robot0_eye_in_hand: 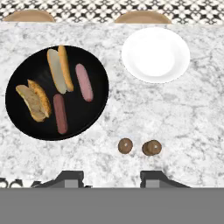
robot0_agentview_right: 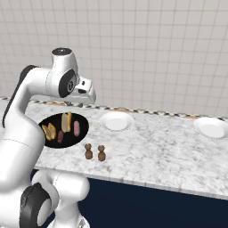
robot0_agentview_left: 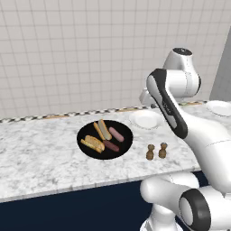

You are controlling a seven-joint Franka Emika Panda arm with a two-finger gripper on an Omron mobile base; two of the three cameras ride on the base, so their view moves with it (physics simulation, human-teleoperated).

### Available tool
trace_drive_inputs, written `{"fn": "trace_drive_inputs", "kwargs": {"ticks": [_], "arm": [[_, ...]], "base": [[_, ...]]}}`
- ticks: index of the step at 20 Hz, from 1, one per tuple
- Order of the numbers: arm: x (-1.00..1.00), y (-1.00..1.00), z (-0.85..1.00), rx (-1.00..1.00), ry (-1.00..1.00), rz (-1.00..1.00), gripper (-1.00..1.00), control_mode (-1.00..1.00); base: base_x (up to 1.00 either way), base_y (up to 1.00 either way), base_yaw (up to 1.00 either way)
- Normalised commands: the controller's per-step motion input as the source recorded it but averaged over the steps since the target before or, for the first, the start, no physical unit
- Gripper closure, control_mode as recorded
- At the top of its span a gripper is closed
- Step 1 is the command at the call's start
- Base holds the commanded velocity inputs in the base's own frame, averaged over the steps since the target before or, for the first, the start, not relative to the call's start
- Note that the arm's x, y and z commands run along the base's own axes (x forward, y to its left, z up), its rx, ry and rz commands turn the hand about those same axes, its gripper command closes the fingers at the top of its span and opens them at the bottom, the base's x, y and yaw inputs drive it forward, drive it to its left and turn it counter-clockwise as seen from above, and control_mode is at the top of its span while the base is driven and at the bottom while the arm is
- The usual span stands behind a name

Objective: Place one bun and one sausage from the bowl on each plate.

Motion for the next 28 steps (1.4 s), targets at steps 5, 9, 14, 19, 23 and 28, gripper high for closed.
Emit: {"fn": "trace_drive_inputs", "kwargs": {"ticks": [5, 9, 14, 19, 23, 28], "arm": [[0.21, 0.38, -0.14, -0.06, 0.01, -0.01, -1.00, -1.00], [0.20, 0.61, -0.53, -0.03, -0.05, 0.00, -1.00, -1.00], [0.50, 0.61, -0.68, -0.24, 0.04, 0.09, -1.00, -1.00], [0.59, 0.33, -0.51, -0.14, 0.04, 0.08, -1.00, -1.00], [0.40, 0.35, -0.72, -0.07, 0.11, 0.20, -1.00, -1.00], [0.40, 0.14, -0.54, -0.04, 0.19, 0.04, -1.00, -1.00]], "base": [[0.00, 0.00, 0.00], [0.00, 0.00, 0.00], [0.00, 0.00, 0.00], [0.00, 0.00, 0.00], [0.00, 0.00, 0.00], [0.00, 0.00, 0.00]]}}
